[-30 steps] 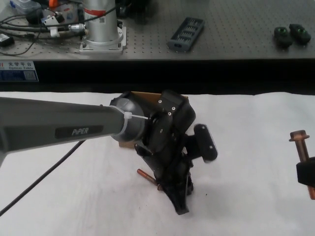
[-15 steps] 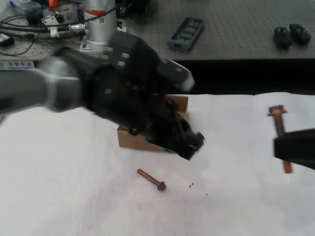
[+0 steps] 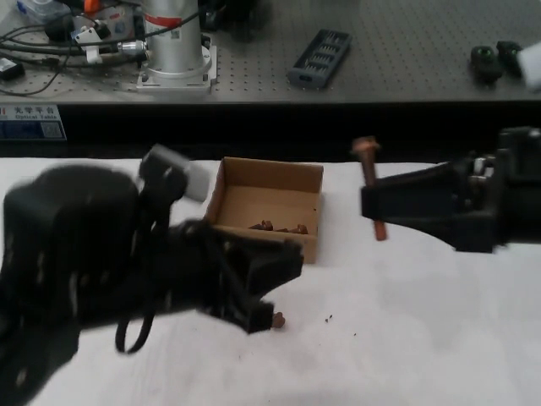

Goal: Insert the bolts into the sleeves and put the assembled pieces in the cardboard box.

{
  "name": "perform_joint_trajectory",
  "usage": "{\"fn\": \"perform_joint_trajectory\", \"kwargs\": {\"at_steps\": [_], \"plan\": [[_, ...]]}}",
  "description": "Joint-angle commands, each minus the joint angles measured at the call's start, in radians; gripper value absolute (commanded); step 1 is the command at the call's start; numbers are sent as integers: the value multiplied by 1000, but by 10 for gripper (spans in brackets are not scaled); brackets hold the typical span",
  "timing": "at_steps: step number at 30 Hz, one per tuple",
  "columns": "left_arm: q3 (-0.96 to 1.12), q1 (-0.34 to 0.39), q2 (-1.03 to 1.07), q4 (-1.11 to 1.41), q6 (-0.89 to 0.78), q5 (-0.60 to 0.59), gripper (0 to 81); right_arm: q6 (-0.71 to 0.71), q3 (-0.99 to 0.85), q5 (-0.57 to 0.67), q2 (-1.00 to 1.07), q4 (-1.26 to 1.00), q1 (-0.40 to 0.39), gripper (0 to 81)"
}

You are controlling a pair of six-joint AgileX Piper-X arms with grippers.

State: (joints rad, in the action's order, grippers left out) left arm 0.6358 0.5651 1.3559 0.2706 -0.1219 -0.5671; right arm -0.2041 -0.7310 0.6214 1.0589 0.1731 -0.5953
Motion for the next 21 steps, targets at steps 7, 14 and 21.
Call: {"fn": "perform_joint_trajectory", "kwargs": {"at_steps": [7,14,21], "plan": [[-257,-6,-22,540,-199,119,42,-70,-3,105,198,-319,-1,43],[-365,-11,-22,801,-299,243,42,-177,-3,141,329,-543,-40,43],[-394,-11,-22,805,-327,214,42,-184,-3,94,360,-587,-121,43]]}}
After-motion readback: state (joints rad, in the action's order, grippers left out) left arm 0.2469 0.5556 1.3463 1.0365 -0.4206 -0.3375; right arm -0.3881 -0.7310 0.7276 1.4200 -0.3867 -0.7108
